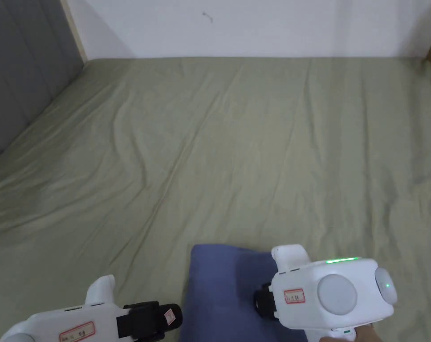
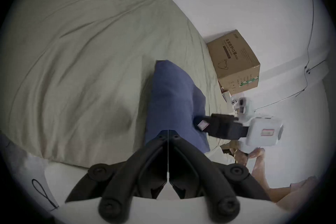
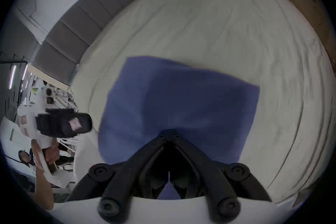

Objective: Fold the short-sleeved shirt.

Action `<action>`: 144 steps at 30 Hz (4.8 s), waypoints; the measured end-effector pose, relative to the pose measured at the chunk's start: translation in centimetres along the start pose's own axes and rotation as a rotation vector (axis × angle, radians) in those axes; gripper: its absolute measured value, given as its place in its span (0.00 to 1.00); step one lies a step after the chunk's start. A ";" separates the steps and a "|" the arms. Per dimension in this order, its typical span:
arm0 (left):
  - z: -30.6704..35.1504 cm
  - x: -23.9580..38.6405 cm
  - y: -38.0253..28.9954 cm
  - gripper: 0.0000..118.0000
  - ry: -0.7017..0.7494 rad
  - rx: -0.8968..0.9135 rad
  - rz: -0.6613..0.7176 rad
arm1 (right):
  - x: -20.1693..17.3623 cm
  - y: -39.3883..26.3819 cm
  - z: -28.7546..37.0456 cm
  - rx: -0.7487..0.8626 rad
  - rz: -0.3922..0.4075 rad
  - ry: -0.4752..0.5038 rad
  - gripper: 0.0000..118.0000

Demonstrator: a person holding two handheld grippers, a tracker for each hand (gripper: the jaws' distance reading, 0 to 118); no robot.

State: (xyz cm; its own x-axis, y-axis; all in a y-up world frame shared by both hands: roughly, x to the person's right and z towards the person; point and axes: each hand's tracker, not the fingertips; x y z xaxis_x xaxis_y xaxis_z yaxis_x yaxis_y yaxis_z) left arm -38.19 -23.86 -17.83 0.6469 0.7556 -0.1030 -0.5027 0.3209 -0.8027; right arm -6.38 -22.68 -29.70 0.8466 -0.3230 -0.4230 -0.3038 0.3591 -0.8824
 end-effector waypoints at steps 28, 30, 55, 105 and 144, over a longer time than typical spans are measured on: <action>-11.6 -1.9 4.4 0.82 -0.362 -0.204 0.064 | 1.3 -0.1 0.1 0.009 -0.121 0.093 0.00; -12.1 -2.4 4.4 0.28 -0.349 -0.232 0.098 | 1.3 0.0 0.4 0.010 -0.121 0.089 0.00; 8.7 -7.5 20.0 0.28 0.964 -0.207 -0.447 | 1.0 -0.7 3.9 0.094 -0.188 0.042 0.00; 7.2 26.6 -2.4 0.00 0.520 0.679 -0.705 | 1.6 -3.4 21.5 0.747 -0.068 -0.315 0.00; 6.7 30.0 -5.5 0.82 0.597 0.886 -0.815 | -4.5 -5.3 26.6 0.995 0.101 -0.453 0.17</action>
State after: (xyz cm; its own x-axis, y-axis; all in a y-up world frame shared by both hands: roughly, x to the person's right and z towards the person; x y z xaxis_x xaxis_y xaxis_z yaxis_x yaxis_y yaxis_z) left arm -19.83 0.88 -12.55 0.9725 -0.1163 -0.2016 0.0905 0.9870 -0.1329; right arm 3.03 0.12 -17.61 0.9815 0.0259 -0.1895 -0.0647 0.9774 -0.2011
